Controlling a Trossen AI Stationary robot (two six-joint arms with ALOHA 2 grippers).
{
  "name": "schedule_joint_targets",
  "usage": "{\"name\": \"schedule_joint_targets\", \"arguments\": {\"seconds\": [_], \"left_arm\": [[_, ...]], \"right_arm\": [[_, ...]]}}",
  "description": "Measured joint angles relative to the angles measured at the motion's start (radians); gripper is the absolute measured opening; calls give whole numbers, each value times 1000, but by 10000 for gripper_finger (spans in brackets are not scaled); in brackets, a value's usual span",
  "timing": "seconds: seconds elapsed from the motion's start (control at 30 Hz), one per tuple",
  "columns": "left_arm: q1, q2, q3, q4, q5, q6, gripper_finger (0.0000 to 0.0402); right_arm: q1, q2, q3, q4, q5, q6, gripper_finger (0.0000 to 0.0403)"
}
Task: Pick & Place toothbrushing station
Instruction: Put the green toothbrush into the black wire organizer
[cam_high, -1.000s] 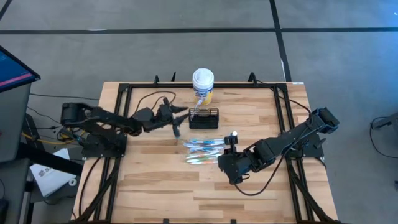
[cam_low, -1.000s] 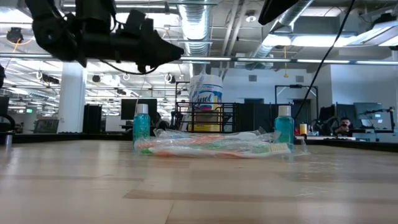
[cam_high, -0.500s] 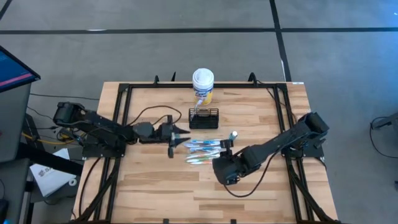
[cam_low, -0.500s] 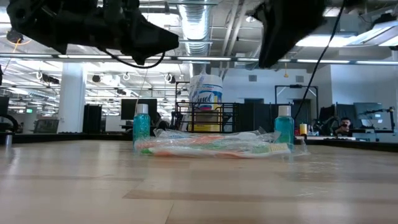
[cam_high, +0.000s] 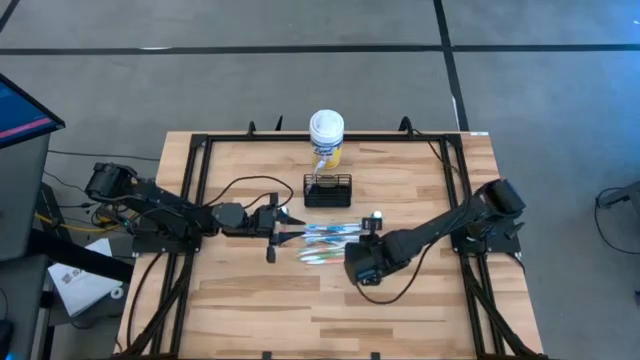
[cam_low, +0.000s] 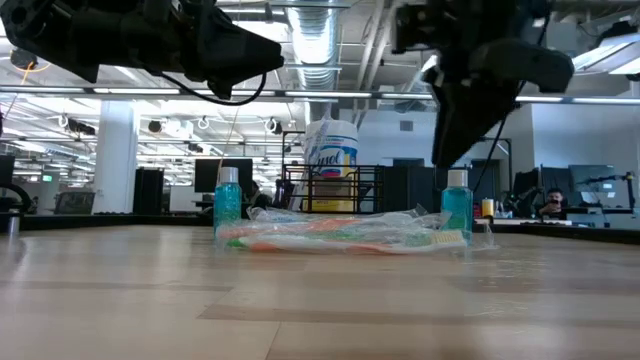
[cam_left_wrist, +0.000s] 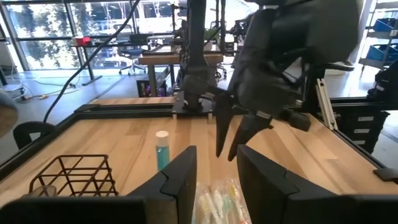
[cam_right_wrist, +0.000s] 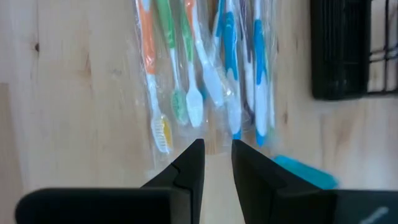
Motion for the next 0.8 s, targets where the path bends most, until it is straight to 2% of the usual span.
{"name": "schedule_joint_targets", "arguments": {"seconds": [0.17,0.3,0.4,0.8], "left_arm": [[0,0,0,0,0,0,108],[0,0,0,0,0,0,108],[0,0,0,0,0,0,108],[-8,0,0,-10,0,-8,108]], "right_arm": [[0,-121,-191,174,-4,55,71],[0,-174,-277,297,-31,55,71],[6,-181,-304,355,-52,39,71],[3,-129,-318,410,-54,12,71]]}}
